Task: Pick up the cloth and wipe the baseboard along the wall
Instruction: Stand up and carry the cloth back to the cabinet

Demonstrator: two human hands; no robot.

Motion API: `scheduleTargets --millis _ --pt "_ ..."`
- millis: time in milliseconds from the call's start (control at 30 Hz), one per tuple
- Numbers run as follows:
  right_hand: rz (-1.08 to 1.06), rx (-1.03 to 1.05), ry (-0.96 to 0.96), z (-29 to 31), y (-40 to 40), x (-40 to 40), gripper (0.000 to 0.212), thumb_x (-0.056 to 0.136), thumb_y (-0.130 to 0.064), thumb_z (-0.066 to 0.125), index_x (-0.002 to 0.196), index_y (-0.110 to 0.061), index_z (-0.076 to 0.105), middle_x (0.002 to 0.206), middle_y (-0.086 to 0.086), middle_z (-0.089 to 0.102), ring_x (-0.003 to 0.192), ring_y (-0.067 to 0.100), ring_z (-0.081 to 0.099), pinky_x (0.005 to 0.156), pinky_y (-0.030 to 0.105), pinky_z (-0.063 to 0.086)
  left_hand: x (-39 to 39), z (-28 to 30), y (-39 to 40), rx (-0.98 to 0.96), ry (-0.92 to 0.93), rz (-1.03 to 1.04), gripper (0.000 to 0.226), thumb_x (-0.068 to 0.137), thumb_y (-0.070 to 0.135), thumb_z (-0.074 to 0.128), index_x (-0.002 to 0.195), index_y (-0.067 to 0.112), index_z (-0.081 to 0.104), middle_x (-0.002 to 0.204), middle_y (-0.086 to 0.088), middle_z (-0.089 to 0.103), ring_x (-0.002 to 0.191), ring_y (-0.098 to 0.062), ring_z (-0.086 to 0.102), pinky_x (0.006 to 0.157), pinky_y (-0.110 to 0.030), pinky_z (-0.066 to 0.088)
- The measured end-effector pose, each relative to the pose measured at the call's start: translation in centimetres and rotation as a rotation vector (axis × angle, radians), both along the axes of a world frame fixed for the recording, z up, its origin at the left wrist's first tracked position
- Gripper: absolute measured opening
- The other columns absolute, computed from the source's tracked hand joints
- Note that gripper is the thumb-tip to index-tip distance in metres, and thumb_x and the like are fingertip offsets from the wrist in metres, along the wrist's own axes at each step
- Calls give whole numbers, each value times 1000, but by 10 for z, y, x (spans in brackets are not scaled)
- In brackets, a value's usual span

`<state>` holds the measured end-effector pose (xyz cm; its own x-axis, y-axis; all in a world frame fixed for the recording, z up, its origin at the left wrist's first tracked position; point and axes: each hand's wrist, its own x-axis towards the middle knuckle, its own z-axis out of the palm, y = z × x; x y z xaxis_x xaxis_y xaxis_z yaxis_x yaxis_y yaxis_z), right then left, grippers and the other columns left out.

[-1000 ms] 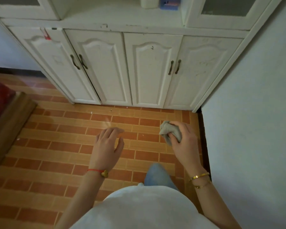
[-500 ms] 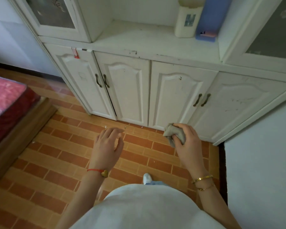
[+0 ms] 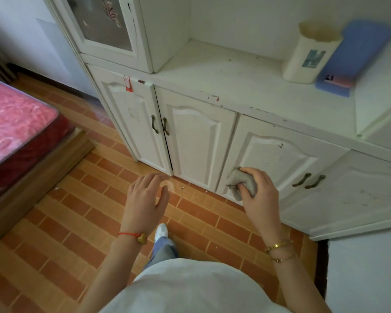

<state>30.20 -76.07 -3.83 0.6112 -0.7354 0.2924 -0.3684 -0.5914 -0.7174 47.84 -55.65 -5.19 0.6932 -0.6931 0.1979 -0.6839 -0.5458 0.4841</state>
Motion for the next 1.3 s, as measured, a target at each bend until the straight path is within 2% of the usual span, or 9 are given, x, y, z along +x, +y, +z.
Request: scheduleTargets --millis 200,300,433,667,833,933,1033,1100,1300 --pt "-42 18 1 -8 -9 83 32 86 -5 67 115 -17 62 111 -3 61 104 11 56 89 10 41 88 -4 -15 2 0 -56 37 97 33 39 119 19 66 117 1 66 111 -24 59 96 -42 44" --pt "-77 17 -14 -8 -8 132 33 85 -5 67 115 -16 61 111 -2 61 105 13 57 91 24 48 144 1 -22 10 -4 -102 39 98 34 37 120 20 65 121 2 65 115 -23 58 100 -41 43" --pt "-145 8 -26 -5 -2 192 34 85 -4 67 117 -16 61 113 -1 60 107 14 56 92 26 47 215 9 -30 13 -30 -177 38 98 33 38 122 21 64 123 4 63 119 -20 56 103 -40 43" --pt "-256 5 -22 0 7 253 35 84 -1 67 115 -13 62 111 1 60 104 14 56 90 18 42 299 12 -49 4 -64 -308 35 98 31 41 121 21 65 122 5 63 119 -16 54 100 -29 34" --pt "-314 1 -19 2 -6 272 36 83 0 67 116 -14 61 112 1 60 103 8 53 89 3 35 327 4 -77 -5 -37 -365 37 98 32 39 121 19 65 122 2 65 119 -21 57 103 -36 40" --pt "-323 3 -29 1 -20 284 36 84 -1 67 116 -16 61 111 -3 59 103 8 54 90 1 35 341 2 -99 -21 -25 -391 36 98 32 40 120 19 65 122 3 65 117 -21 57 101 -39 44" --pt "-329 5 -38 2 -39 297 37 84 -2 68 117 -18 61 111 -6 59 104 8 54 91 5 36 351 3 -126 -58 -21 -408 34 96 31 41 117 19 66 119 5 64 114 -19 56 97 -35 41" --pt "-338 -10 -52 5 -54 306 38 84 -2 68 117 -17 61 113 -5 60 106 10 55 92 13 41 357 5 -145 -72 -29 -424 34 97 31 41 117 19 66 119 4 65 113 -19 56 97 -34 40" --pt "-361 -67 -109 21 -109 329 36 84 -1 68 117 -14 61 113 0 61 107 16 57 93 29 48 376 17 -206 -137 -55 -484 34 95 27 44 118 17 66 119 2 64 113 -20 57 96 -39 46"
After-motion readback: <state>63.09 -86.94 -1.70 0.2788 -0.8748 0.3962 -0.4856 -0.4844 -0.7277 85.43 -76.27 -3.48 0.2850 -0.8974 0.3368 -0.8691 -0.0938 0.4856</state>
